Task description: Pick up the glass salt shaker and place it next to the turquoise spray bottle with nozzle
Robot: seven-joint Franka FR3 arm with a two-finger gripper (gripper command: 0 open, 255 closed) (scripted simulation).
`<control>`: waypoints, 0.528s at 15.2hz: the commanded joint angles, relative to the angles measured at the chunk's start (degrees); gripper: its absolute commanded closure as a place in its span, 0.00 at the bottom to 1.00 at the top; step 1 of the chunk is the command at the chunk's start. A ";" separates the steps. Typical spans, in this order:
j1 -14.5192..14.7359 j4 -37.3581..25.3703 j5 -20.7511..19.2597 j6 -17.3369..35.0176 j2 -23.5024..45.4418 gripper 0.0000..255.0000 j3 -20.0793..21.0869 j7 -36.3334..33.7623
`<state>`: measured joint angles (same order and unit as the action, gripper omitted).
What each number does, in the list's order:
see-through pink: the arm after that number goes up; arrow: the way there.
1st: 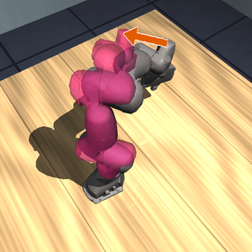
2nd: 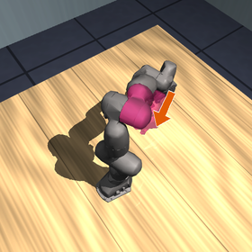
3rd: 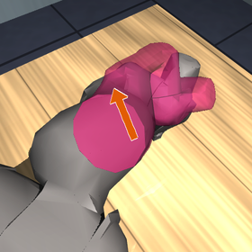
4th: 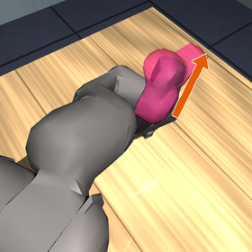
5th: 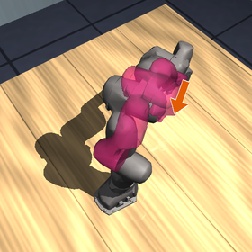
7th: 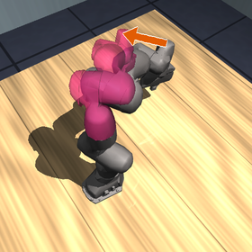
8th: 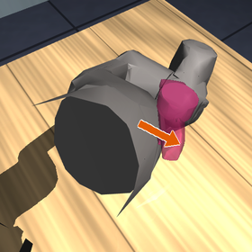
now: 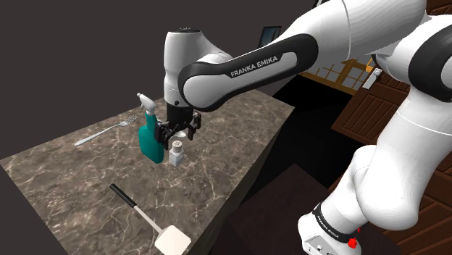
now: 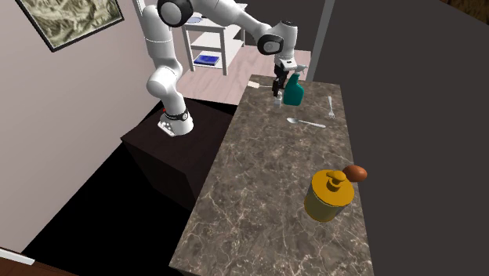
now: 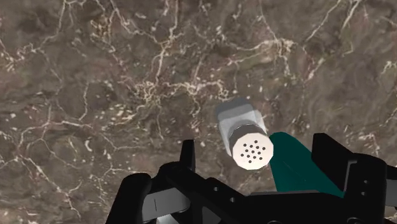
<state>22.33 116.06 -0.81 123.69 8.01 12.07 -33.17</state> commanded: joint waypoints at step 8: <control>-0.19 -4.09 0.70 -6.82 -2.80 0.00 0.03 0.49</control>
<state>22.16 112.07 -0.13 117.08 5.28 12.12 -32.72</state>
